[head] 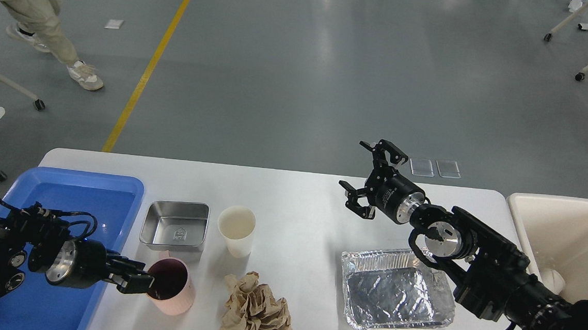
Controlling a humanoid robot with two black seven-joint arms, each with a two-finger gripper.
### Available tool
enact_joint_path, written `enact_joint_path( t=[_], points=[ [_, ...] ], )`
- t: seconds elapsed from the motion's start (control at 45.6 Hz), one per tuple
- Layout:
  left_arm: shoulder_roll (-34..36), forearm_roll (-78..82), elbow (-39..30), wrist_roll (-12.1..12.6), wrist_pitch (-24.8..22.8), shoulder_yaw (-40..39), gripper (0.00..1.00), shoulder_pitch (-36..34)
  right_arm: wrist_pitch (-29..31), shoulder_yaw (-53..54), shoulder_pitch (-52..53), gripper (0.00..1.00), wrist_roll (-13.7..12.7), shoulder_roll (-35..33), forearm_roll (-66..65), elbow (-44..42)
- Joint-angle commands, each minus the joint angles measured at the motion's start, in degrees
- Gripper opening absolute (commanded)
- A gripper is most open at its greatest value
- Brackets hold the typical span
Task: Tidy desktop
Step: 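Reach the left gripper to the pink mug and grasp it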
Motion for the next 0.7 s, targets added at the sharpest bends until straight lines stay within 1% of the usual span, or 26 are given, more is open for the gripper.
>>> enact_joint_path(
  t=[0.0, 0.175, 0.219, 0.241, 0.307, 0.395, 0.592, 0.68],
  points=[
    [0.00, 0.12, 1.76, -0.97, 0.05, 0.00, 0.34, -0.15, -0.10, 0.04, -0.01, 1.00, 0.00, -0.19, 0.00, 0.09],
    [-0.35, 1.44, 2.73, -2.56, 0.23, 0.00, 0.20, -0.06, -0.45, 0.39, -0.01, 1.00, 0.00, -0.19, 0.00, 0.53],
    [-0.44, 1.70, 3.16, -3.08, 0.40, 0.09, 0.18, 0.02, -0.45, 0.39, -0.01, 1.00, 0.00, -0.19, 0.00, 0.44],
    [-0.62, 1.79, 3.43, -3.52, 0.49, 0.09, 0.15, 0.02, -0.45, 0.39, -0.01, 1.00, 0.00, -0.19, 0.00, 0.44],
    [-0.62, 1.97, 3.52, -4.49, 0.58, 0.09, 0.08, 0.02, -0.62, 0.39, -0.01, 1.00, 0.00, -0.19, 0.00, 0.44],
    [-0.62, 2.76, 3.52, -5.81, 0.58, 0.09, 0.04, 0.02, -0.62, 0.39, -0.01, 1.00, 0.00, -0.19, 0.00, 0.53],
    [-0.44, 2.93, 3.61, -7.48, 0.67, 0.00, 0.01, -0.42, -0.71, 0.39, -0.09, 1.00, 0.00, -0.10, 0.00, 0.44],
    [-0.44, 2.93, 3.43, -7.57, 0.67, 0.00, 0.01, -0.33, -0.71, 0.39, -0.09, 1.00, 0.00, -0.10, 0.00, 0.44]
  ],
)
